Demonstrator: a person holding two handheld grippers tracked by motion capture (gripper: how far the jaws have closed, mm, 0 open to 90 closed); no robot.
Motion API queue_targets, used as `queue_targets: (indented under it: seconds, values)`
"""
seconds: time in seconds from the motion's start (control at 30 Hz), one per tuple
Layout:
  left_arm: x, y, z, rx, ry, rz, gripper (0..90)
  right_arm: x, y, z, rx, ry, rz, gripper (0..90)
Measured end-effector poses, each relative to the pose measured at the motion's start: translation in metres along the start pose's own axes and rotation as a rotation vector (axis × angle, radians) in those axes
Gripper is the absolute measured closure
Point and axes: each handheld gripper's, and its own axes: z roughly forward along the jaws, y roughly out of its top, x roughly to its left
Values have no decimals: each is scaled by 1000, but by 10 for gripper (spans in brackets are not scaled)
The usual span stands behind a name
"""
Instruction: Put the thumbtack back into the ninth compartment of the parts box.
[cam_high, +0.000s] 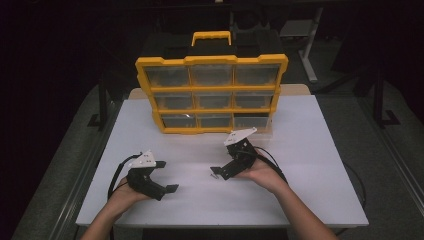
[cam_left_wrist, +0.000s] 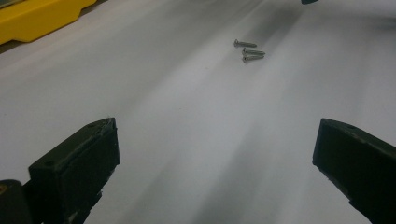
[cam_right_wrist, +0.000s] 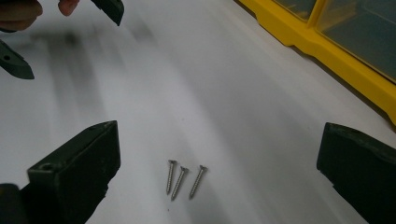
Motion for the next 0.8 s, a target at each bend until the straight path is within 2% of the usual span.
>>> queue_targets:
  seconds: [0.3, 0.43, 0.57, 0.7, 0.8]
  values:
    - [1, 0, -1, -6, 2, -3, 4, 1, 7, 7, 7, 10, -5, 0]
    - [0, 0, -2, -8, 2, -2, 4, 4, 8, 8, 17, -1, -14, 0]
    - [1, -1, -3, -9, 4, -5, 4, 7, 9, 3, 21, -18, -21, 118]
    - [2, -1, -3, -8, 6, -8, 4, 7, 8, 3, 45, -29, -17, 177]
    - [2, -1, -4, -11, 6, -8, 4, 8, 8, 2, 56, -42, -16, 253]
